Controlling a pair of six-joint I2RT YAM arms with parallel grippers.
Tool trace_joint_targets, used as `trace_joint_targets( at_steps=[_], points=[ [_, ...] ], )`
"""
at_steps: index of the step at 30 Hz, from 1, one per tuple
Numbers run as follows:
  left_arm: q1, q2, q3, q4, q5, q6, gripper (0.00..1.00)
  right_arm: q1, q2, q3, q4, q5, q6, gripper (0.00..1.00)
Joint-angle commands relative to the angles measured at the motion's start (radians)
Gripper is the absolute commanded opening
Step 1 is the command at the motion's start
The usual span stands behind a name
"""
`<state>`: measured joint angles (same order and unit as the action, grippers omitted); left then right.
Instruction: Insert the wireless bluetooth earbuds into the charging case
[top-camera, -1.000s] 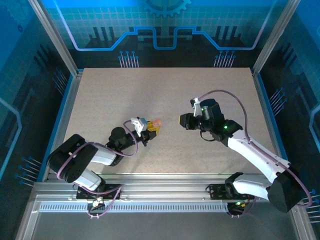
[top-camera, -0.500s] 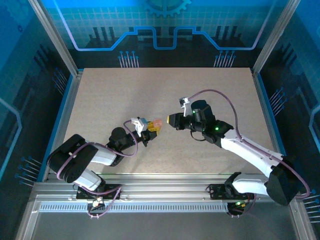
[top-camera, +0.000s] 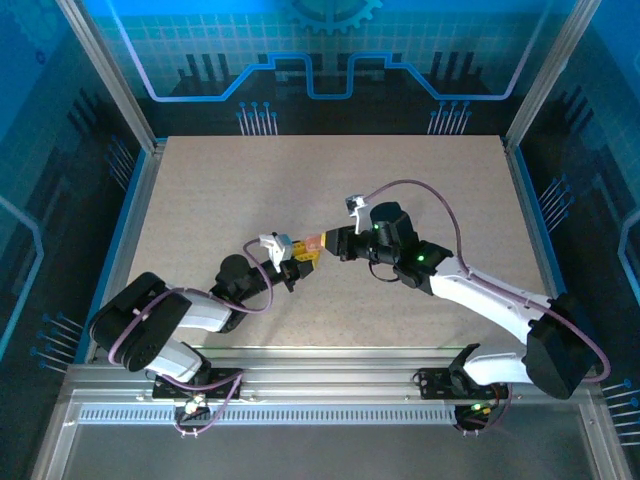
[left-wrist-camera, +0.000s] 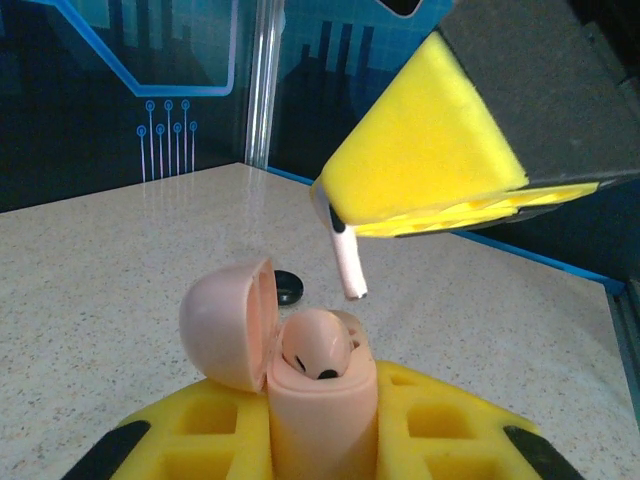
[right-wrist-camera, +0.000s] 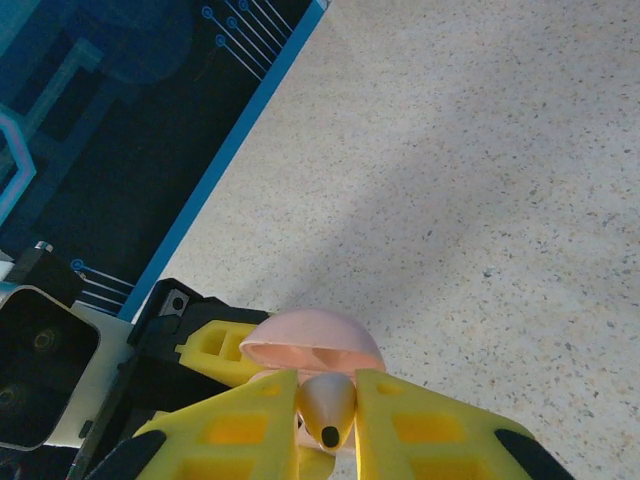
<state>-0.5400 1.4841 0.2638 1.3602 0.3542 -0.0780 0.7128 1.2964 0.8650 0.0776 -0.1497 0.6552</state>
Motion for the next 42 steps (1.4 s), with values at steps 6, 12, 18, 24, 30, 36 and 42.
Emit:
trace_joint_targets(
  at_steps=[6, 12, 18, 24, 30, 36, 42],
  points=[
    [-0.009, -0.024, 0.023, 0.041, -0.009, -0.013, 0.13, 0.018, 0.01, 0.009, 0.053, 0.007, 0.009, 0.19],
    [-0.009, -0.031, 0.023, 0.04, -0.014, -0.014, 0.13, 0.023, 0.011, 0.009, 0.056, 0.004, 0.013, 0.19],
    [-0.009, -0.038, 0.025, 0.041, -0.014, -0.017, 0.13, 0.026, 0.014, 0.009, 0.068, 0.004, 0.02, 0.2],
    [-0.009, -0.051, 0.024, 0.041, -0.021, -0.019, 0.14, 0.028, 0.018, 0.007, 0.067, 0.001, 0.02, 0.2],
    [-0.009, -0.065, 0.025, 0.041, -0.021, -0.022, 0.14, 0.029, 0.017, -0.003, 0.067, 0.0, 0.024, 0.19],
    [-0.009, -0.071, 0.024, 0.04, -0.026, -0.023, 0.14, 0.028, 0.006, -0.016, 0.057, -0.008, 0.023, 0.2],
    [-0.009, -0.073, 0.026, 0.041, -0.027, -0.022, 0.14, 0.03, -0.008, -0.032, 0.066, -0.021, 0.018, 0.2]
  ],
)
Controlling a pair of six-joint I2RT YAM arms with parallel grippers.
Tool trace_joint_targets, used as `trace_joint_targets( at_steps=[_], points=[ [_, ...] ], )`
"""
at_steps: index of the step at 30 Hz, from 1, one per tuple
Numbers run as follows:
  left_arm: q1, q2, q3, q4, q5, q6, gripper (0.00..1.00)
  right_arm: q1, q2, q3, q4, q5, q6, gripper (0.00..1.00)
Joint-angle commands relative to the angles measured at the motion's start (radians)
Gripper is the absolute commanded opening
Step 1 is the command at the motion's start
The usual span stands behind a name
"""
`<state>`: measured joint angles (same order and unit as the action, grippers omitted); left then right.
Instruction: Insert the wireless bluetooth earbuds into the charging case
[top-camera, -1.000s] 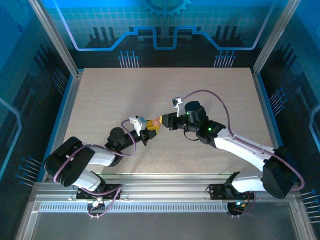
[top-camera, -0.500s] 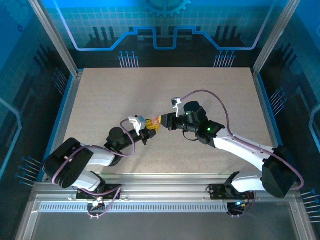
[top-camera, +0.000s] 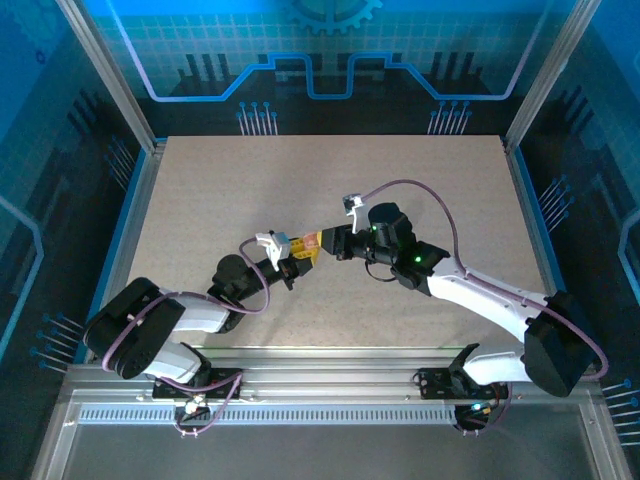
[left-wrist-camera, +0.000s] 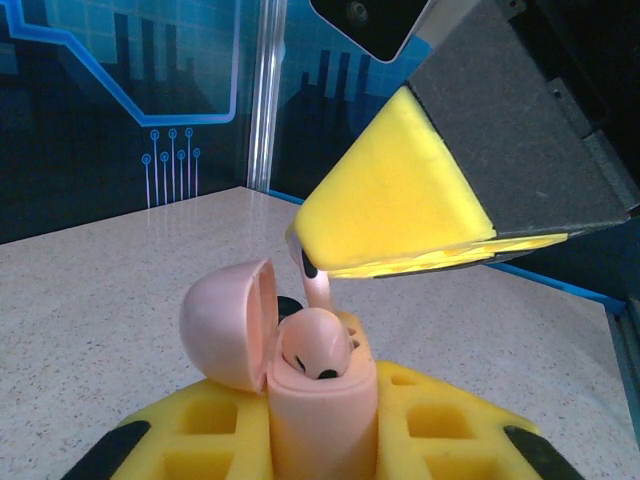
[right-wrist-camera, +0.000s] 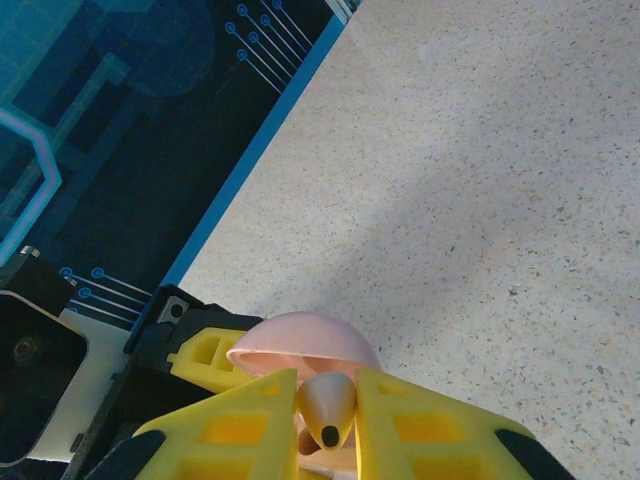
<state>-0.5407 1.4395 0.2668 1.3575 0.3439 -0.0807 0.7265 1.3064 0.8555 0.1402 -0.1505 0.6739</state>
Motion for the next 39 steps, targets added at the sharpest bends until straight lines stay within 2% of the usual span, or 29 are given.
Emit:
trace_joint_targets(
  at_steps=[1, 15, 28, 39],
  points=[
    [-0.009, -0.028, 0.023, 0.043, -0.018, -0.019, 0.14, 0.017, -0.021, -0.025, 0.008, -0.024, -0.002, 0.2],
    [-0.009, -0.032, 0.026, 0.043, -0.013, -0.02, 0.14, 0.016, -0.037, -0.038, 0.001, -0.035, -0.019, 0.21],
    [-0.008, -0.03, 0.03, 0.043, 0.004, -0.022, 0.14, 0.015, -0.08, -0.033, -0.032, 0.008, -0.026, 0.35],
    [-0.01, -0.06, 0.027, 0.044, 0.171, -0.022, 0.15, 0.013, -0.311, -0.128, -0.061, 0.102, -0.156, 0.48]
  ],
)
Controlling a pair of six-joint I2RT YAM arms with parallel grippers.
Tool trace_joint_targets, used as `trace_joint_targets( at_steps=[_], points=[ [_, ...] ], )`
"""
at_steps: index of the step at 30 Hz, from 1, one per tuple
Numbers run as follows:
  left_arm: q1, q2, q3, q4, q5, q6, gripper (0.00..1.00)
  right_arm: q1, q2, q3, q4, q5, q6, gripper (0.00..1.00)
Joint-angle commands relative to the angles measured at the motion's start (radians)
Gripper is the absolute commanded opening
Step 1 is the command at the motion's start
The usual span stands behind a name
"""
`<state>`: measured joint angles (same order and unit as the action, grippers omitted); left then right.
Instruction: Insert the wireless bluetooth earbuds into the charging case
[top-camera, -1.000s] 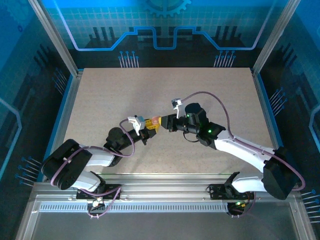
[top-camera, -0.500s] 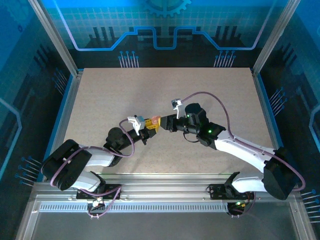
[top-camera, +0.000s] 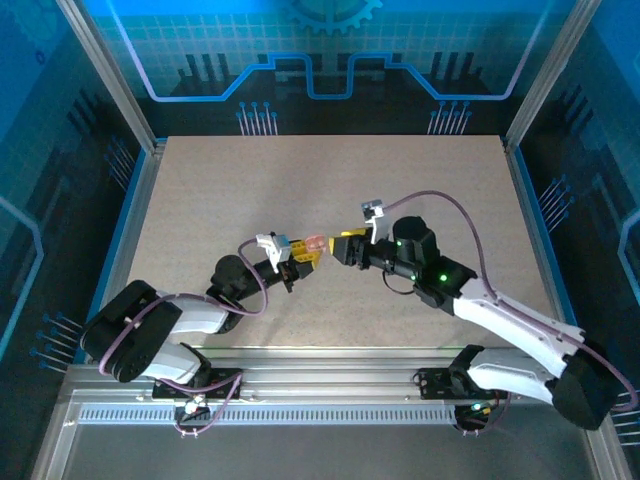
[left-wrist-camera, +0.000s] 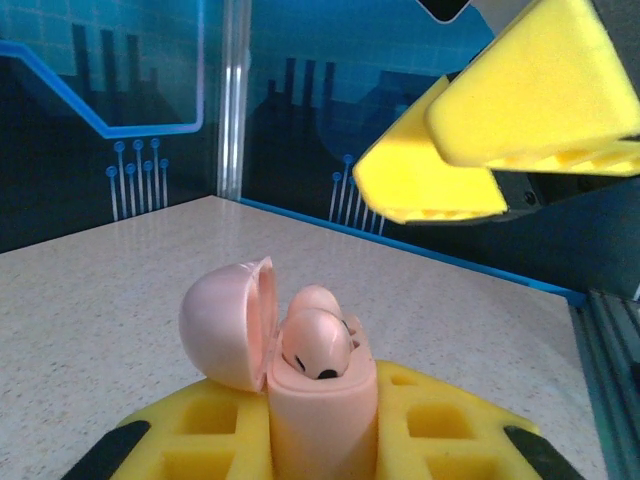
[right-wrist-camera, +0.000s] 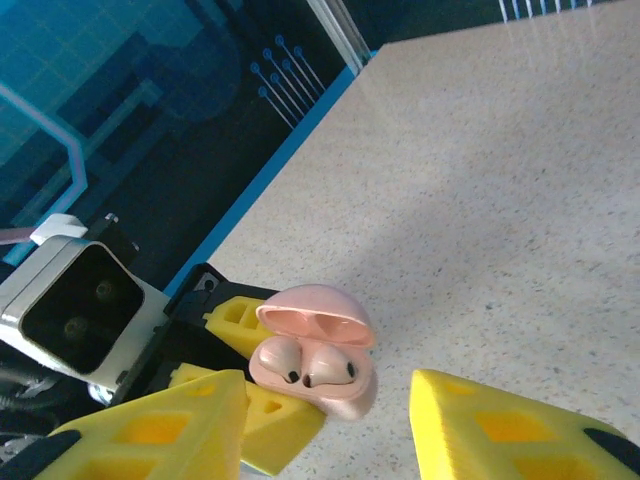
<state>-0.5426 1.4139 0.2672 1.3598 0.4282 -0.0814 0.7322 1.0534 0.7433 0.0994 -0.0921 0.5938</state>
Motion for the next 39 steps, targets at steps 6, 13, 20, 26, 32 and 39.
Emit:
trace_joint_targets(
  at_steps=[6, 13, 20, 26, 32, 39],
  points=[
    [-0.007, -0.059, 0.018, 0.041, 0.141, -0.007, 0.16, -0.022, -0.159, -0.057, -0.063, -0.021, -0.329, 0.54],
    [-0.007, -0.07, 0.018, 0.042, 0.167, 0.001, 0.16, -0.163, -0.165, -0.078, -0.11, -0.395, -0.701, 0.73],
    [-0.008, -0.076, 0.023, 0.041, 0.191, 0.009, 0.16, -0.192, -0.088, -0.015, -0.207, -0.534, -0.939, 0.75],
    [-0.007, -0.076, 0.027, 0.041, 0.202, 0.011, 0.16, -0.191, 0.021, 0.047, -0.226, -0.553, -0.963, 0.75],
    [-0.007, -0.079, 0.03, 0.041, 0.203, 0.018, 0.16, -0.189, 0.108, 0.11, -0.245, -0.63, -0.974, 0.74],
    [-0.008, -0.081, 0.032, 0.041, 0.206, 0.019, 0.16, -0.18, 0.183, 0.179, -0.275, -0.677, -0.997, 0.73]
  ],
)
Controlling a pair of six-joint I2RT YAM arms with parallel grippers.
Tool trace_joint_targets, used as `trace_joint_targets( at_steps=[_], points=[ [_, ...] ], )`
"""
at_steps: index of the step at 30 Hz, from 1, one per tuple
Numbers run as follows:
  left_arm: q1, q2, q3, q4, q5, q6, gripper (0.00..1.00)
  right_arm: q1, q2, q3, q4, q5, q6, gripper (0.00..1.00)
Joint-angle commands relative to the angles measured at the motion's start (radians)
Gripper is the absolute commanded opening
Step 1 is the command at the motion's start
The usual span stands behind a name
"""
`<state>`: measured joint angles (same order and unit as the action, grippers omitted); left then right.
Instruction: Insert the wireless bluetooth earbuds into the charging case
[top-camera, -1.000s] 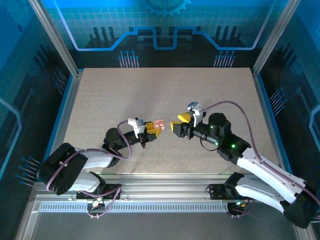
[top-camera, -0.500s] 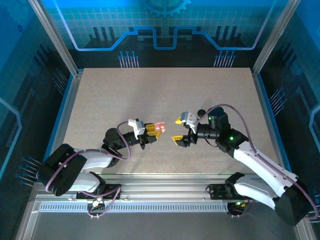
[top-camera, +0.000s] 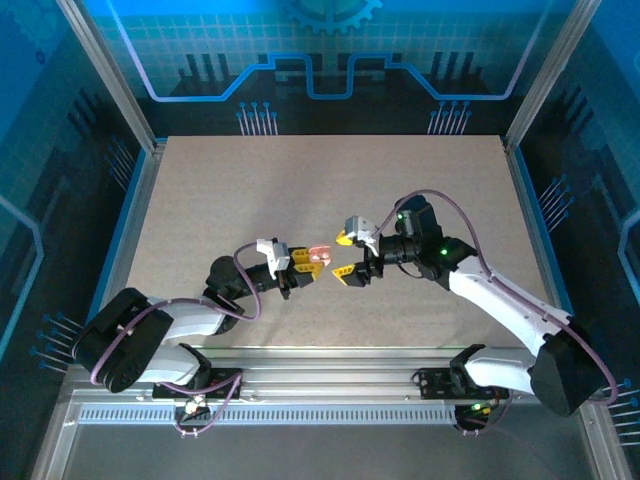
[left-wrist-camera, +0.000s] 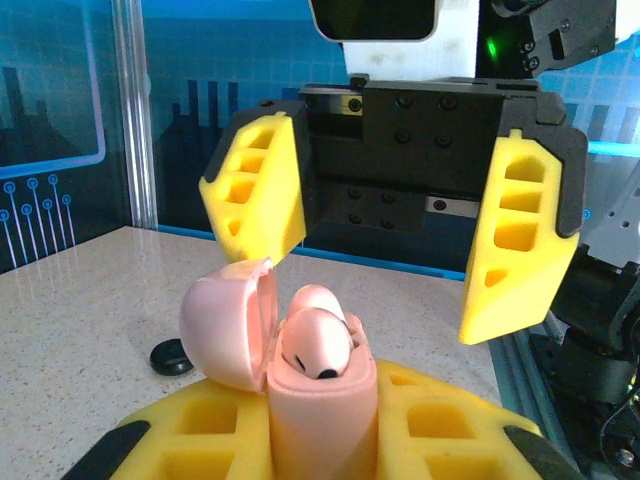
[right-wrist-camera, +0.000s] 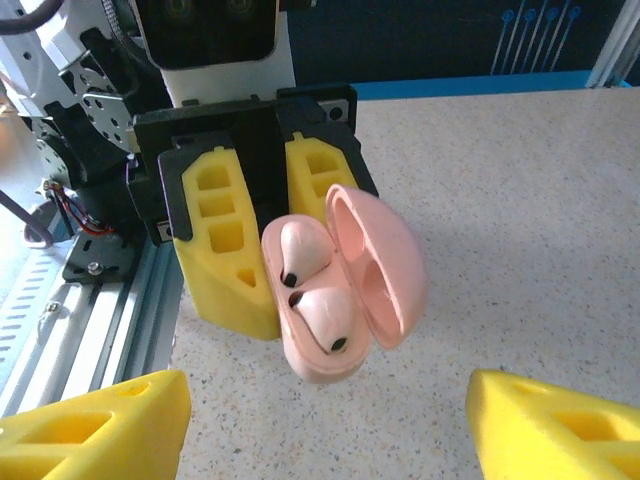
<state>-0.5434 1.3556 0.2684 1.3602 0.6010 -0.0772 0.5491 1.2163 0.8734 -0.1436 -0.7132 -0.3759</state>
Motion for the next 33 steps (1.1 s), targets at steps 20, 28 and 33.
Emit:
trace_joint_targets(
  at_steps=[20, 28, 33],
  points=[
    [-0.007, -0.012, 0.032, 0.04, 0.022, 0.021, 0.17, 0.051, 0.052, 0.153, -0.212, -0.127, -0.192, 0.59],
    [-0.006, -0.007, 0.038, 0.04, 0.034, 0.021, 0.17, -0.032, -0.085, 0.039, -0.112, -0.156, -0.131, 0.53],
    [-0.006, -0.015, 0.038, 0.04, 0.048, 0.019, 0.17, -0.031, -0.045, 0.089, -0.158, -0.05, -0.136, 0.48]
  ],
)
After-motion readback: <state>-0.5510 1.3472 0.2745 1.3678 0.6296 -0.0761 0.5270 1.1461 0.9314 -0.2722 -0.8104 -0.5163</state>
